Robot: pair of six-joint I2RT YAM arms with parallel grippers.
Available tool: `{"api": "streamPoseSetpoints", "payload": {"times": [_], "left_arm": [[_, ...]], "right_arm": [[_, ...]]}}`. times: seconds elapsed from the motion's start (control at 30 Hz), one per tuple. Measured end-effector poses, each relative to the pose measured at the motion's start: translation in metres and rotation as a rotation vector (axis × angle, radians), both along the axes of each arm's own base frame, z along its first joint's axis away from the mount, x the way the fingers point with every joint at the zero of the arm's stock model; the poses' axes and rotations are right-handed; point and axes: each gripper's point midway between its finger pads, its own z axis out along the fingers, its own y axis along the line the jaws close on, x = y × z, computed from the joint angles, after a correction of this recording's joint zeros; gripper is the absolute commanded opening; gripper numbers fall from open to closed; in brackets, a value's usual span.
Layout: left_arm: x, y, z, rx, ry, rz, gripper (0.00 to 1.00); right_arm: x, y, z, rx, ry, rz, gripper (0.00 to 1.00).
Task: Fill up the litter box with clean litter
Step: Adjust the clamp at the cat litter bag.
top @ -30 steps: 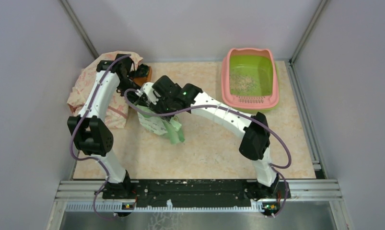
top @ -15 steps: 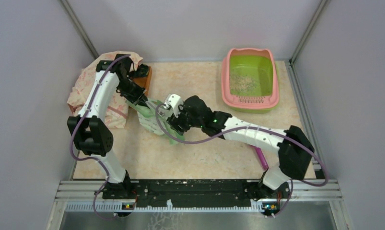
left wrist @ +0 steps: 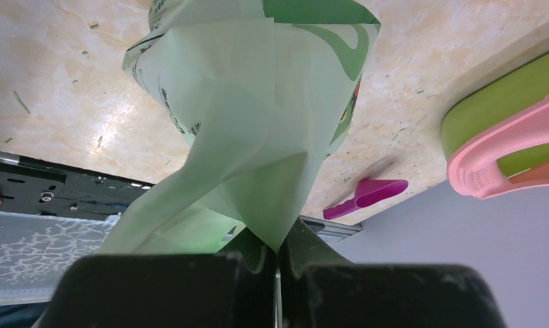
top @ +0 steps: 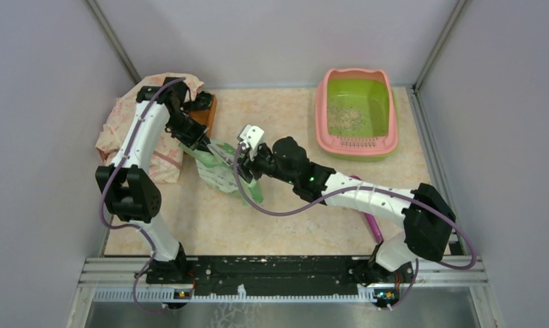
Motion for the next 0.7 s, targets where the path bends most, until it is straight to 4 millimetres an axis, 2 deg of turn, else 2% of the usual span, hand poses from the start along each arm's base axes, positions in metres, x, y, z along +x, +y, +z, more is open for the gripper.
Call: {"api": "streamPoseSetpoints", "payload": {"times": [0.1,0.37,0.7], "left_arm": [[0.0,0.0,0.0,-0.002,0.002,0.0,0.0],[0.0,0.0,0.0,-0.005,0.002,0.001,0.0],[0.0,0.001,0.0,-0.013,0.005,0.004,0.0]], "right_arm": [[-0.001,0.006,0.0,0.013,-0.006,0.012,0.55],[-0.005,0.021,-0.023,-0.018,0.012,0.032,0.55],[0.002,0.026,-0.029,-0.022,0.004,-0.005,0.51]]}}
